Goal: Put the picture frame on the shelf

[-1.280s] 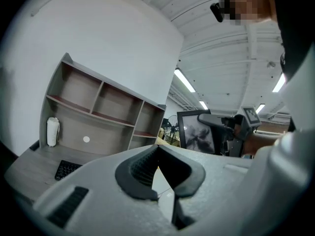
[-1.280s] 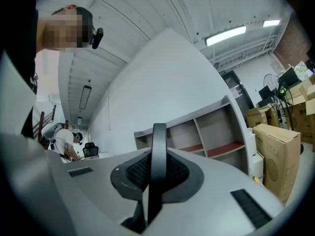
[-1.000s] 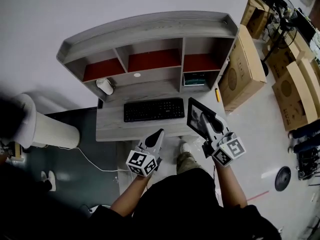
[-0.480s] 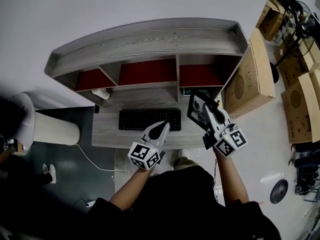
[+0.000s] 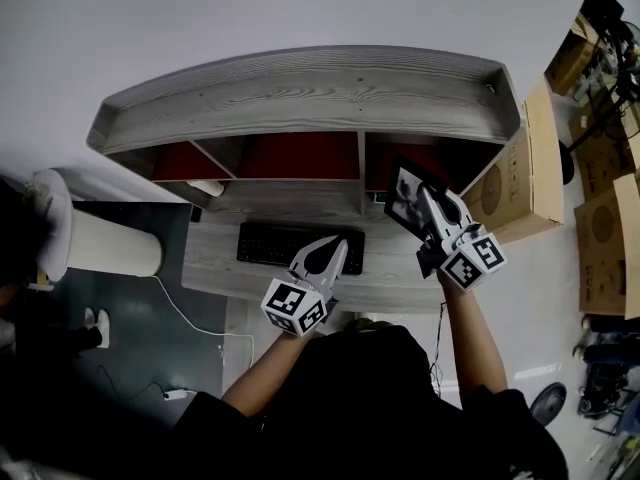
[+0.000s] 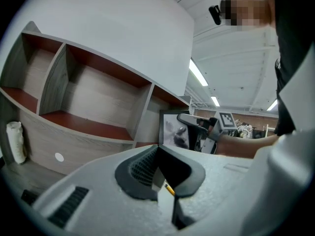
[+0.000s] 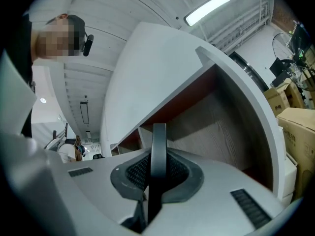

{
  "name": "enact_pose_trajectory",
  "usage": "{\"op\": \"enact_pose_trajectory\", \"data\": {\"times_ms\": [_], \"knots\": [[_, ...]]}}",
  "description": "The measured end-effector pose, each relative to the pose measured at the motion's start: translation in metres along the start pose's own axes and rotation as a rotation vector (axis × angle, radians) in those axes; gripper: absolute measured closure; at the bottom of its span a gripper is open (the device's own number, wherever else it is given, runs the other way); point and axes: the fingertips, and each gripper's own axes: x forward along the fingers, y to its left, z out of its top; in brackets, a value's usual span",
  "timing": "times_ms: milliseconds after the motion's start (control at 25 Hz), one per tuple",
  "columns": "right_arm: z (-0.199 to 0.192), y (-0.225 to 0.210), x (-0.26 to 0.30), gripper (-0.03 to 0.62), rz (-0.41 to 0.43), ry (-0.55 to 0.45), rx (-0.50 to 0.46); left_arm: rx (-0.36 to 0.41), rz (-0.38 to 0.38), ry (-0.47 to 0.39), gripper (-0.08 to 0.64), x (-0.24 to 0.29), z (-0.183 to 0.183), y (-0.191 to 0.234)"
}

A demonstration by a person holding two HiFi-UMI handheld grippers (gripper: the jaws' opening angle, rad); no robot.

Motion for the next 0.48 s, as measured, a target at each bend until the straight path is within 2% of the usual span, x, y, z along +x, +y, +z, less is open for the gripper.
{"op": "enact_pose_trajectory", "data": {"times_ms": [200, 480], "knots": [[0.002, -0.021, 0.021, 0.566, 0.018, -0.005, 0.032, -0.023, 0.018, -0.02, 0.545, 0.012, 0.012, -0.003], [-0.013, -0.031, 0.054, 0.566, 0.07, 0.041, -0.011, -0.031, 0.033, -0.025, 0.545, 0.026, 0.017, 0.001]]}}
